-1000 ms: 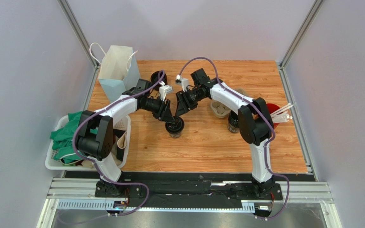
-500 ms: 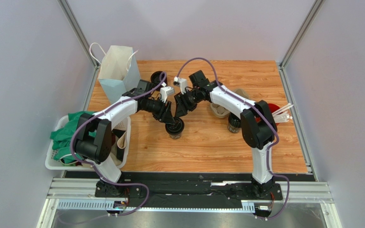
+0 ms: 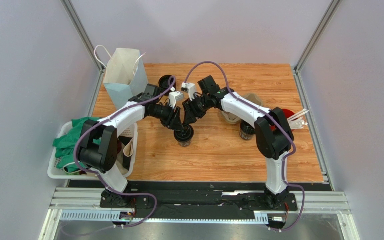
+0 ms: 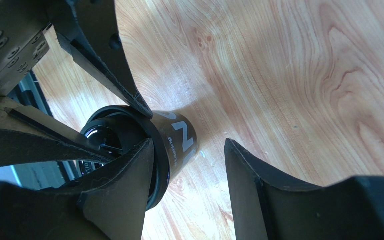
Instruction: Pack the takeout coffee
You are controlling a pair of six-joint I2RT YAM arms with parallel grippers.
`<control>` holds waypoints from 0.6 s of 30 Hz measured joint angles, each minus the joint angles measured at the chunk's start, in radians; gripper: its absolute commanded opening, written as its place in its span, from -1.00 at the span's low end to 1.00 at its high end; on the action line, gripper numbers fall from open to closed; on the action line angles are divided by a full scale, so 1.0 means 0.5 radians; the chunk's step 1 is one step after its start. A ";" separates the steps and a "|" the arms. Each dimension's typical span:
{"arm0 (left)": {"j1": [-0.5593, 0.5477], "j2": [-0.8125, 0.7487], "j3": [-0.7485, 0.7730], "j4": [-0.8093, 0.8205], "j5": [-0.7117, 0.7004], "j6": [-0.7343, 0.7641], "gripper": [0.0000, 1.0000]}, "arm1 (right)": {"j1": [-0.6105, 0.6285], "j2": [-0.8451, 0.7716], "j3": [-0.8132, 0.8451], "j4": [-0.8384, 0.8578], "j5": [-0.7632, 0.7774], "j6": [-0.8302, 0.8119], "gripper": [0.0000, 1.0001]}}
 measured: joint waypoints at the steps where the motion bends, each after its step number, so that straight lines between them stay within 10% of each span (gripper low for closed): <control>1: 0.000 0.000 0.002 -0.003 0.000 0.005 0.02 | 0.003 -0.006 -0.009 0.011 0.009 -0.008 0.13; 18: -0.003 -0.002 0.024 -0.054 -0.045 0.077 0.06 | 0.025 -0.039 -0.089 0.090 0.079 -0.032 0.17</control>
